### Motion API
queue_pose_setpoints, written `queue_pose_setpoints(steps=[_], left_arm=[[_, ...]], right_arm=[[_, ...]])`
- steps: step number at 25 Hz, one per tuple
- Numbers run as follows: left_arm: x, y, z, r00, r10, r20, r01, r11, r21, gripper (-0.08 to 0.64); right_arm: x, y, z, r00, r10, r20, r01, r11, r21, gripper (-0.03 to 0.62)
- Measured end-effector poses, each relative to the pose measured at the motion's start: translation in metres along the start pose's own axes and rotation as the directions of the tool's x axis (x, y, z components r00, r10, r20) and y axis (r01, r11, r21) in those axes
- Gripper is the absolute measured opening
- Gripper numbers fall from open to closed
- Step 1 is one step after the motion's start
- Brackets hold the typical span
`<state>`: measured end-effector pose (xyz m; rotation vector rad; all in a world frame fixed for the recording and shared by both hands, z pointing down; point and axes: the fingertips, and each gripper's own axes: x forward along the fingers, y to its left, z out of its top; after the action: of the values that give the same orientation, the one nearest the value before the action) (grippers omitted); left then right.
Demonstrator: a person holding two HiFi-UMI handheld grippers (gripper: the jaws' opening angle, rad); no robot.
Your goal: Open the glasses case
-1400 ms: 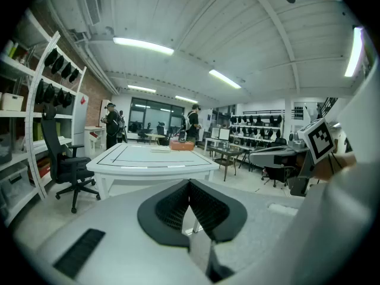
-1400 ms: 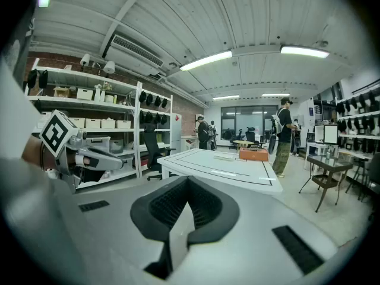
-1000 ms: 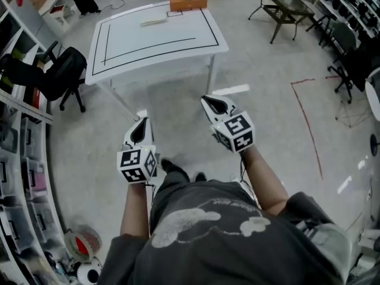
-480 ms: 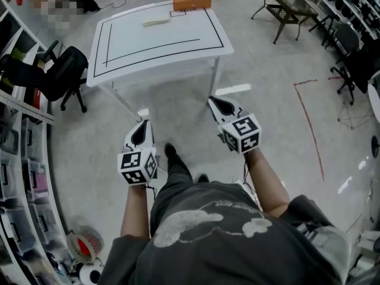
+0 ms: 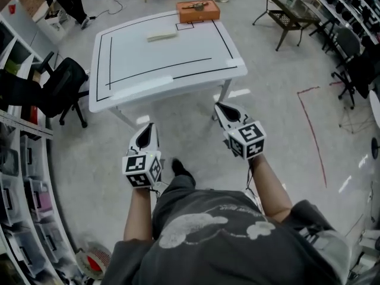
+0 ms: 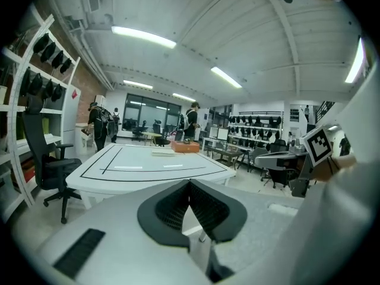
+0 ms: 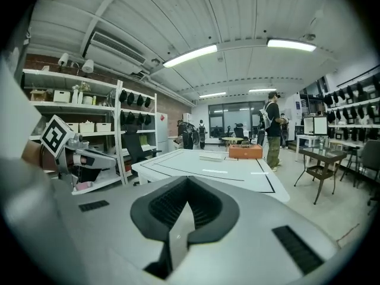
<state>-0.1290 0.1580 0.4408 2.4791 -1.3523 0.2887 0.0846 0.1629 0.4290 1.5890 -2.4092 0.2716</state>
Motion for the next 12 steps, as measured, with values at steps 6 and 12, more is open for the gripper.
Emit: queue_pose_setpoints(steps=[6,12], left_arm=[[0.065,0.056,0.032,1.0,-0.028,-0.011,0.028,0.999,0.019,0.002],[0.099,0.108,0.058,0.999,-0.049,0.001,0.049,0.999,-0.008,0.002]], right_arm=[[0.082,-0.018,0.024,1.0,-0.012,-0.015,0.012,1.0,0.003,0.0],[0.146,-0.02,0.051,0.999,-0.036,-0.024,0.036,0.999,-0.005,0.0]])
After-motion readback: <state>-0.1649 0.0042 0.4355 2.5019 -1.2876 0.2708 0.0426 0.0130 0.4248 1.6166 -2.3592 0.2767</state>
